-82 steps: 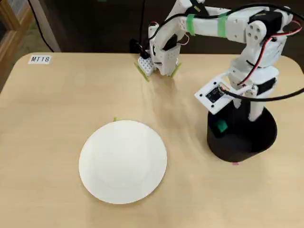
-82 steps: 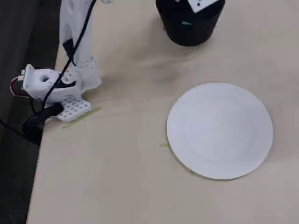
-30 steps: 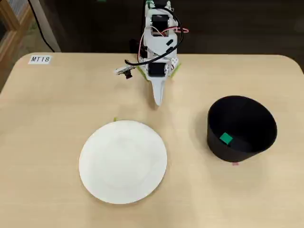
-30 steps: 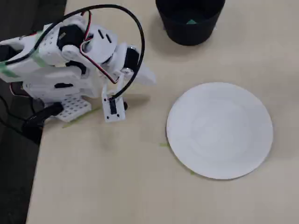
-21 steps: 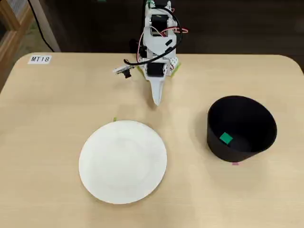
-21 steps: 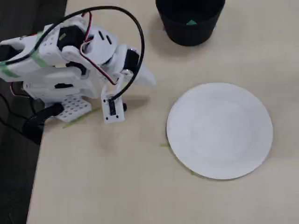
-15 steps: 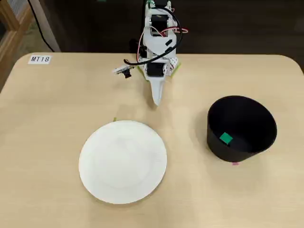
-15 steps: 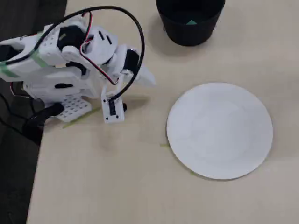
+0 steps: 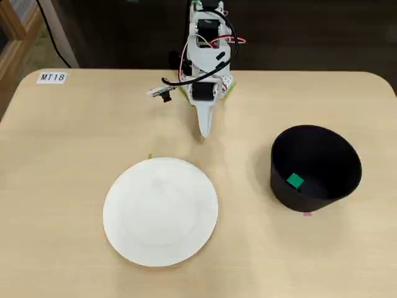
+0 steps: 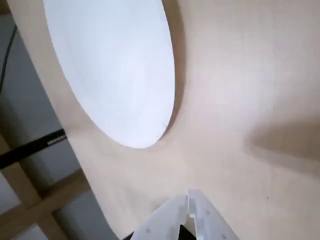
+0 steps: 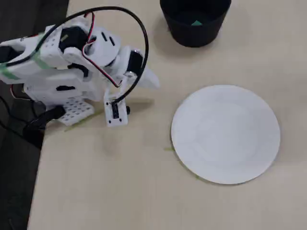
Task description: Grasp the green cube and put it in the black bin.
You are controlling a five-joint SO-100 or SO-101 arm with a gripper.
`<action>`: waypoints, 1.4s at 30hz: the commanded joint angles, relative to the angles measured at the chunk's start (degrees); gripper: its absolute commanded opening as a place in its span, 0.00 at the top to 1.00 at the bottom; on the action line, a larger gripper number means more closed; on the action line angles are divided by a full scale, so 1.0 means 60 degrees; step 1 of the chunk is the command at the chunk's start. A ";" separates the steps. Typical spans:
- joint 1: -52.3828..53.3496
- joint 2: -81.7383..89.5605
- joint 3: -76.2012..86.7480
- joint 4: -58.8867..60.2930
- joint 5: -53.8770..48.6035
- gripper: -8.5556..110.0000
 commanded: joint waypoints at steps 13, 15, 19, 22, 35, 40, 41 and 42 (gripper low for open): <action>-0.0088 0.0000 -0.0044 -0.0103 -0.0044 0.93; -0.0088 0.0000 -0.0044 -0.0103 -0.0044 0.93; -0.0088 0.0000 -0.0044 -0.0103 -0.0044 0.93; -0.0088 0.0000 -0.0044 -0.0103 -0.0044 0.93; -0.0088 0.0000 -0.0044 -0.0103 -0.0044 0.93; -0.0088 0.0000 -0.0044 -0.0103 -0.0044 0.93; -0.0088 0.0000 -0.0044 -0.0103 -0.0044 0.93; -0.0088 0.0000 -0.0044 -0.0103 -0.0044 0.93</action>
